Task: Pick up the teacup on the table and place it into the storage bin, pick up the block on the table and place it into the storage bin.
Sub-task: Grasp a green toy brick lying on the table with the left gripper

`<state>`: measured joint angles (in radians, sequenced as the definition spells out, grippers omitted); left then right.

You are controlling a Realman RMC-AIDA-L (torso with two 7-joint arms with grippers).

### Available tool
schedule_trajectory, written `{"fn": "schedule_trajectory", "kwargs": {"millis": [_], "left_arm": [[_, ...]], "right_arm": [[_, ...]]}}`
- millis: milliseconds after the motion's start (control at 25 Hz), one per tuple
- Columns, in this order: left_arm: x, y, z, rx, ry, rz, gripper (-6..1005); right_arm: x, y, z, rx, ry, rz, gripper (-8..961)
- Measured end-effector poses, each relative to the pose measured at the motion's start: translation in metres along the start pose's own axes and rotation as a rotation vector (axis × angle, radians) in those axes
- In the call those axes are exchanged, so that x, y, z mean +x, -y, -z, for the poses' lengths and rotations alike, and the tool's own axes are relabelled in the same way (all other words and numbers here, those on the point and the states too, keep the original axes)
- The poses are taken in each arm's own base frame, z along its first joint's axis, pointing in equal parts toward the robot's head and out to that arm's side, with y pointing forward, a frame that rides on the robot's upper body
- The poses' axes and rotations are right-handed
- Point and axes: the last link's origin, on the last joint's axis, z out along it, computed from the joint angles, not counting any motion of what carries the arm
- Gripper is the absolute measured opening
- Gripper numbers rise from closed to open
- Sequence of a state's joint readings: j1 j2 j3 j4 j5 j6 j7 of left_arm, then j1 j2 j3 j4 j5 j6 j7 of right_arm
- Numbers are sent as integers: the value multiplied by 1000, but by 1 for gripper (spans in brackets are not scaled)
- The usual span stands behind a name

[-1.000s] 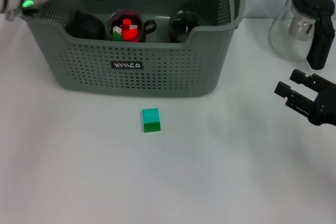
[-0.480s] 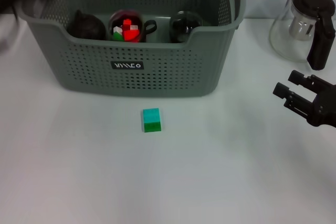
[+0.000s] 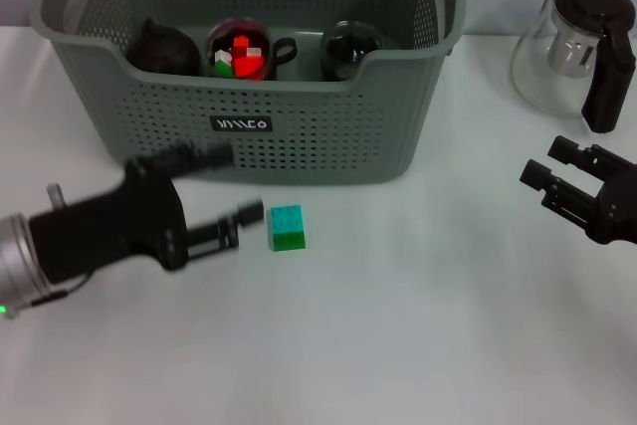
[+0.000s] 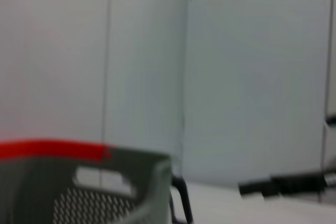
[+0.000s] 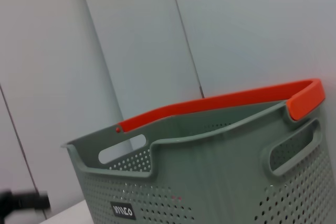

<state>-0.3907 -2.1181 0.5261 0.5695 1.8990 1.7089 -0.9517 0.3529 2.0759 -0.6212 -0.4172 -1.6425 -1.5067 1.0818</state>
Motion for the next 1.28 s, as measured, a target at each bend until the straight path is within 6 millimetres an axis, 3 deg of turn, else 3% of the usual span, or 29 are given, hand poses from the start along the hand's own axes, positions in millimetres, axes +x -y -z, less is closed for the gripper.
{"fn": "schedule_trajectory", "kwargs": {"millis": [280, 760, 1280], "left_arm": [[-21, 11, -21, -51, 242, -8, 735], [-38, 20, -68, -31, 418, -81, 734], [-38, 41, -84, 85, 506, -1, 734]], "right_arm": [[-2, 0, -3, -14, -2, -18, 641], [-3, 1, -1, -8, -2, -20, 642], [-4, 1, -3, -10, 1, -19, 642]]}}
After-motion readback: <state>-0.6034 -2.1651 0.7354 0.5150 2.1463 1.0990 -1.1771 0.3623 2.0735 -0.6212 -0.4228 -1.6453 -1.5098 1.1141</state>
